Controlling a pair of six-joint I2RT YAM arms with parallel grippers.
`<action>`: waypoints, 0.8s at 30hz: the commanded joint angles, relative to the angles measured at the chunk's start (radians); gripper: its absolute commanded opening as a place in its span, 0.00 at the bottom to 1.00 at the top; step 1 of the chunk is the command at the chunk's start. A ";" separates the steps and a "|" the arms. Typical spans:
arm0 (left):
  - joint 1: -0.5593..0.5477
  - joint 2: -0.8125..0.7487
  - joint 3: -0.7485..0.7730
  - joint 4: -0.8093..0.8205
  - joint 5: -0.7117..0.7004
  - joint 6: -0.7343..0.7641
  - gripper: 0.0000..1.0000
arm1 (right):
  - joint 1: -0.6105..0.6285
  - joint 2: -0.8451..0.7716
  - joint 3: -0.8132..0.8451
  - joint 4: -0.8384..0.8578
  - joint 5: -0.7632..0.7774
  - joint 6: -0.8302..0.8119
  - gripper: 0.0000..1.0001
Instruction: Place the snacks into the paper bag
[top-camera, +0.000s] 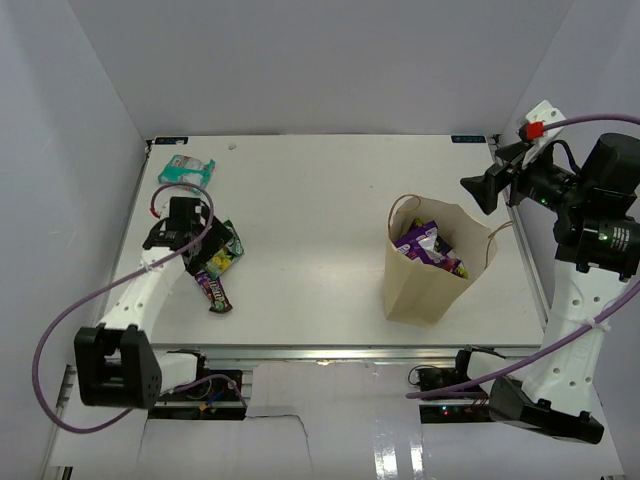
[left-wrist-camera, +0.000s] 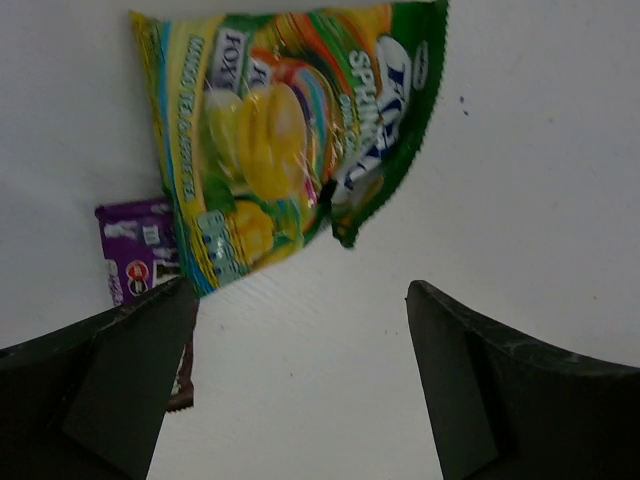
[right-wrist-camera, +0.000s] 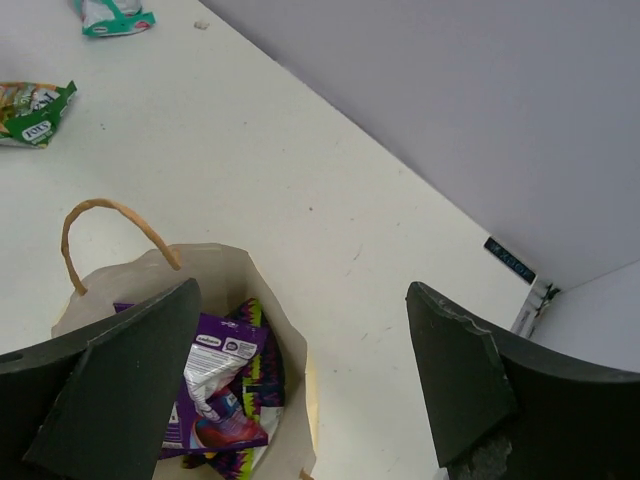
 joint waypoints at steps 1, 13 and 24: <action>0.137 0.148 0.080 0.129 0.248 0.154 0.98 | 0.001 0.028 0.001 -0.012 0.043 0.155 0.89; 0.139 0.521 0.240 0.109 0.192 0.393 0.60 | 0.001 0.024 -0.062 -0.012 0.093 0.157 0.90; 0.091 0.270 0.244 0.290 0.417 0.433 0.00 | -0.002 0.030 -0.008 0.021 0.061 0.183 0.90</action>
